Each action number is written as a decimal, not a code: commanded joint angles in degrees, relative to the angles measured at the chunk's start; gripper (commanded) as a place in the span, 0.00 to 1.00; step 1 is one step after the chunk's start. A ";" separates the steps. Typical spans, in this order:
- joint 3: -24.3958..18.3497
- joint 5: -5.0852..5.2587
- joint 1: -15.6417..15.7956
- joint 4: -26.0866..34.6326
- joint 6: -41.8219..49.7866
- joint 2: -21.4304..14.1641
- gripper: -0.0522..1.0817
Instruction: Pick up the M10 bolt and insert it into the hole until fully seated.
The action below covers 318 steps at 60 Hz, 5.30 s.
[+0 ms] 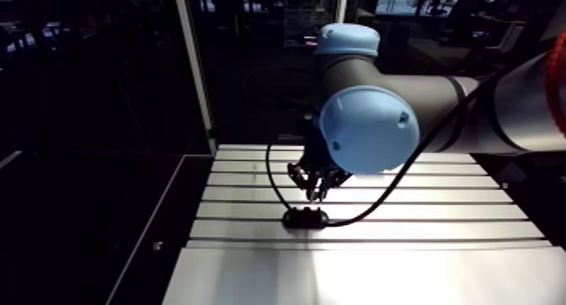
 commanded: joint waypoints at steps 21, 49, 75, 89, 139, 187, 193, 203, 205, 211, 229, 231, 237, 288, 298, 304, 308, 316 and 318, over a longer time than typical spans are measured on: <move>-9.11 -0.12 -0.61 12.08 0.29 -2.24 0.99; -25.21 -0.81 -5.54 28.91 -0.06 0.85 0.99; -35.51 -2.55 -11.12 36.51 -0.59 6.38 0.99; -39.82 -2.74 -11.68 38.70 -0.68 9.77 0.99; -51.32 -3.81 -12.55 45.12 -0.68 20.28 0.99; -54.51 -3.81 -13.79 44.85 -0.67 25.52 0.99; -54.52 -3.73 -13.79 44.85 -0.67 25.61 0.99; -54.36 -3.56 -13.79 44.93 -0.52 26.15 0.99; -54.35 -3.55 -13.79 44.94 -0.51 26.15 1.00; -54.26 -3.55 -13.79 44.85 -0.50 26.31 0.99; -53.84 -3.72 -13.79 44.78 -0.50 27.03 1.00; -53.75 -3.65 -13.79 44.84 -0.50 27.03 0.99; -53.48 -3.65 -13.79 44.77 -0.50 27.03 1.00; -53.22 -4.07 -13.79 44.50 -0.42 27.28 0.99; -53.21 -3.80 -13.79 44.50 -0.42 27.90 0.99; -53.21 -3.80 -13.79 44.50 -0.42 27.91 0.99; -53.21 -3.81 -13.79 44.50 -0.42 27.91 0.99; -53.38 -3.88 -13.79 44.50 -0.42 27.99 0.99; -53.46 -3.90 -13.79 44.50 -0.42 27.99 0.99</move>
